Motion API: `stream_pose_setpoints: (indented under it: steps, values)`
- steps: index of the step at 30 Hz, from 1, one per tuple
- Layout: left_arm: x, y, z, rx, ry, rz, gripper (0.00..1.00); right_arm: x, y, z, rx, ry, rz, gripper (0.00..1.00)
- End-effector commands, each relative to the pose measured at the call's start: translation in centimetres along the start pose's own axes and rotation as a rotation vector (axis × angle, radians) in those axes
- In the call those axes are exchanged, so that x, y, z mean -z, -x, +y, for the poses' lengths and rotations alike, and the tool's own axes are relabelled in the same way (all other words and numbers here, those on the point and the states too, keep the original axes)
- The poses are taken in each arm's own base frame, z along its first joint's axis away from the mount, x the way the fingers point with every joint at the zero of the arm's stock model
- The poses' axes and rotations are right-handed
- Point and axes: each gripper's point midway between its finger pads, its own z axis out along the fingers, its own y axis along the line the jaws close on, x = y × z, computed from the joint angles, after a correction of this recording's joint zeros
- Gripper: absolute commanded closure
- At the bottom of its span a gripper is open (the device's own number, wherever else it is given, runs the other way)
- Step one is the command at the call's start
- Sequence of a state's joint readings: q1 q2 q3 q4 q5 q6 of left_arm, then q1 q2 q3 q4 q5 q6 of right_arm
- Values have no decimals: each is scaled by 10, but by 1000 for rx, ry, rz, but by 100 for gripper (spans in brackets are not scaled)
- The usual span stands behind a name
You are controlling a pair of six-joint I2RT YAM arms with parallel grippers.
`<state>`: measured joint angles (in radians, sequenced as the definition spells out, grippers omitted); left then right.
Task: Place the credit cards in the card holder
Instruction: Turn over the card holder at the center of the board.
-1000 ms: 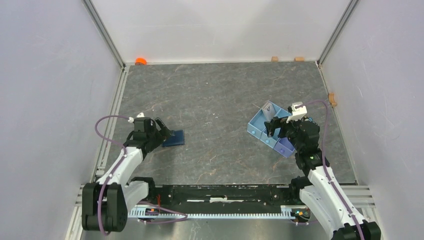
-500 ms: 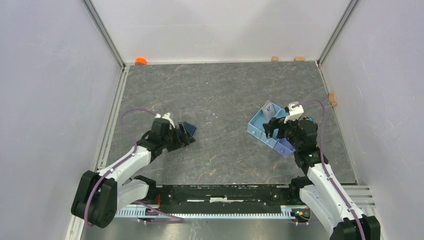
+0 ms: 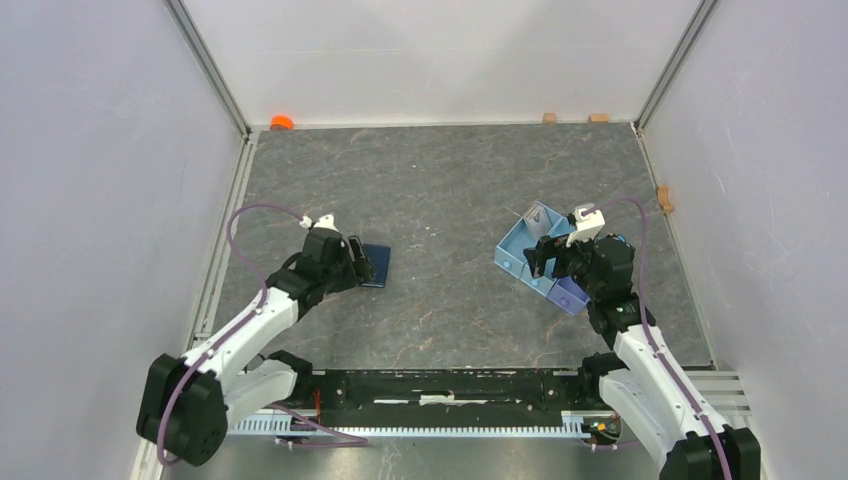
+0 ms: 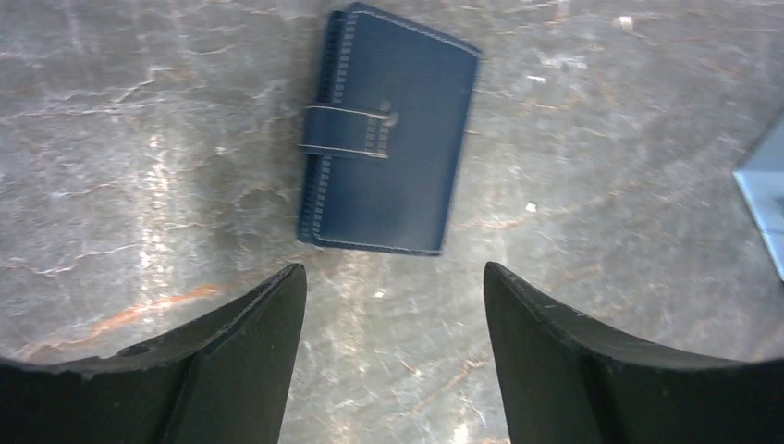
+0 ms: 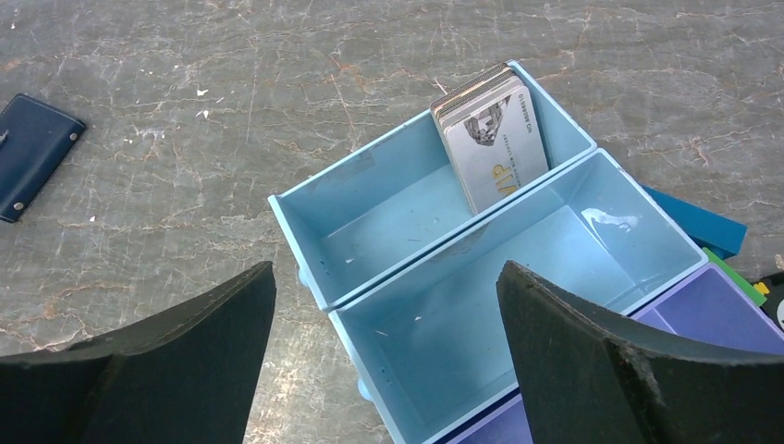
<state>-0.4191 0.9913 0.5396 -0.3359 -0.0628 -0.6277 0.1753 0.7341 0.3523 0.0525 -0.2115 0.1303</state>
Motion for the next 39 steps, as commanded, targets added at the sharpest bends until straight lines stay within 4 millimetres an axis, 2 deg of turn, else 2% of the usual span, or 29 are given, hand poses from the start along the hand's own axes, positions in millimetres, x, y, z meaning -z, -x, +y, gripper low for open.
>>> stream_pose_setpoints:
  steps: [1, 6, 11, 17, 20, 24, 26, 31, 33, 36, 39]
  values:
    - [-18, 10, 11, 1, 55, 4, 25, 0, 30, 7, 36, 34, -81, 6]
    - [-35, 11, 21, 14, 94, 28, 28, 1, 30, 8, 37, 37, -85, 7]
    - [-48, 3, 21, 13, 86, 74, 29, 0, 28, 9, 38, 41, -80, 7]
    - [-59, -7, 14, 26, 33, 109, 41, 0, 28, 8, 39, 41, -80, 7]
    - [-64, -11, 17, 24, 49, 126, 57, 0, 28, 8, 39, 40, -79, 7]
    - [-63, -10, 15, 25, 37, 126, 88, -1, 26, 8, 41, 40, -74, 7]
    - [-56, -2, 7, 13, 6, 102, 97, -1, 27, 8, 40, 40, -75, 7]
    - [-18, 34, -6, -40, -3, -1, 98, -2, 26, 8, 41, 39, -68, 7]
    - [1, 49, 0, -77, 72, -53, 98, -3, 25, 7, 41, 36, -64, 7]
    - [26, 62, 4, -164, 193, -96, 98, -3, 24, 6, 42, 33, -59, 7]
    - [43, 66, 17, -290, 359, -76, 98, -4, 23, 6, 41, 32, -56, 7]
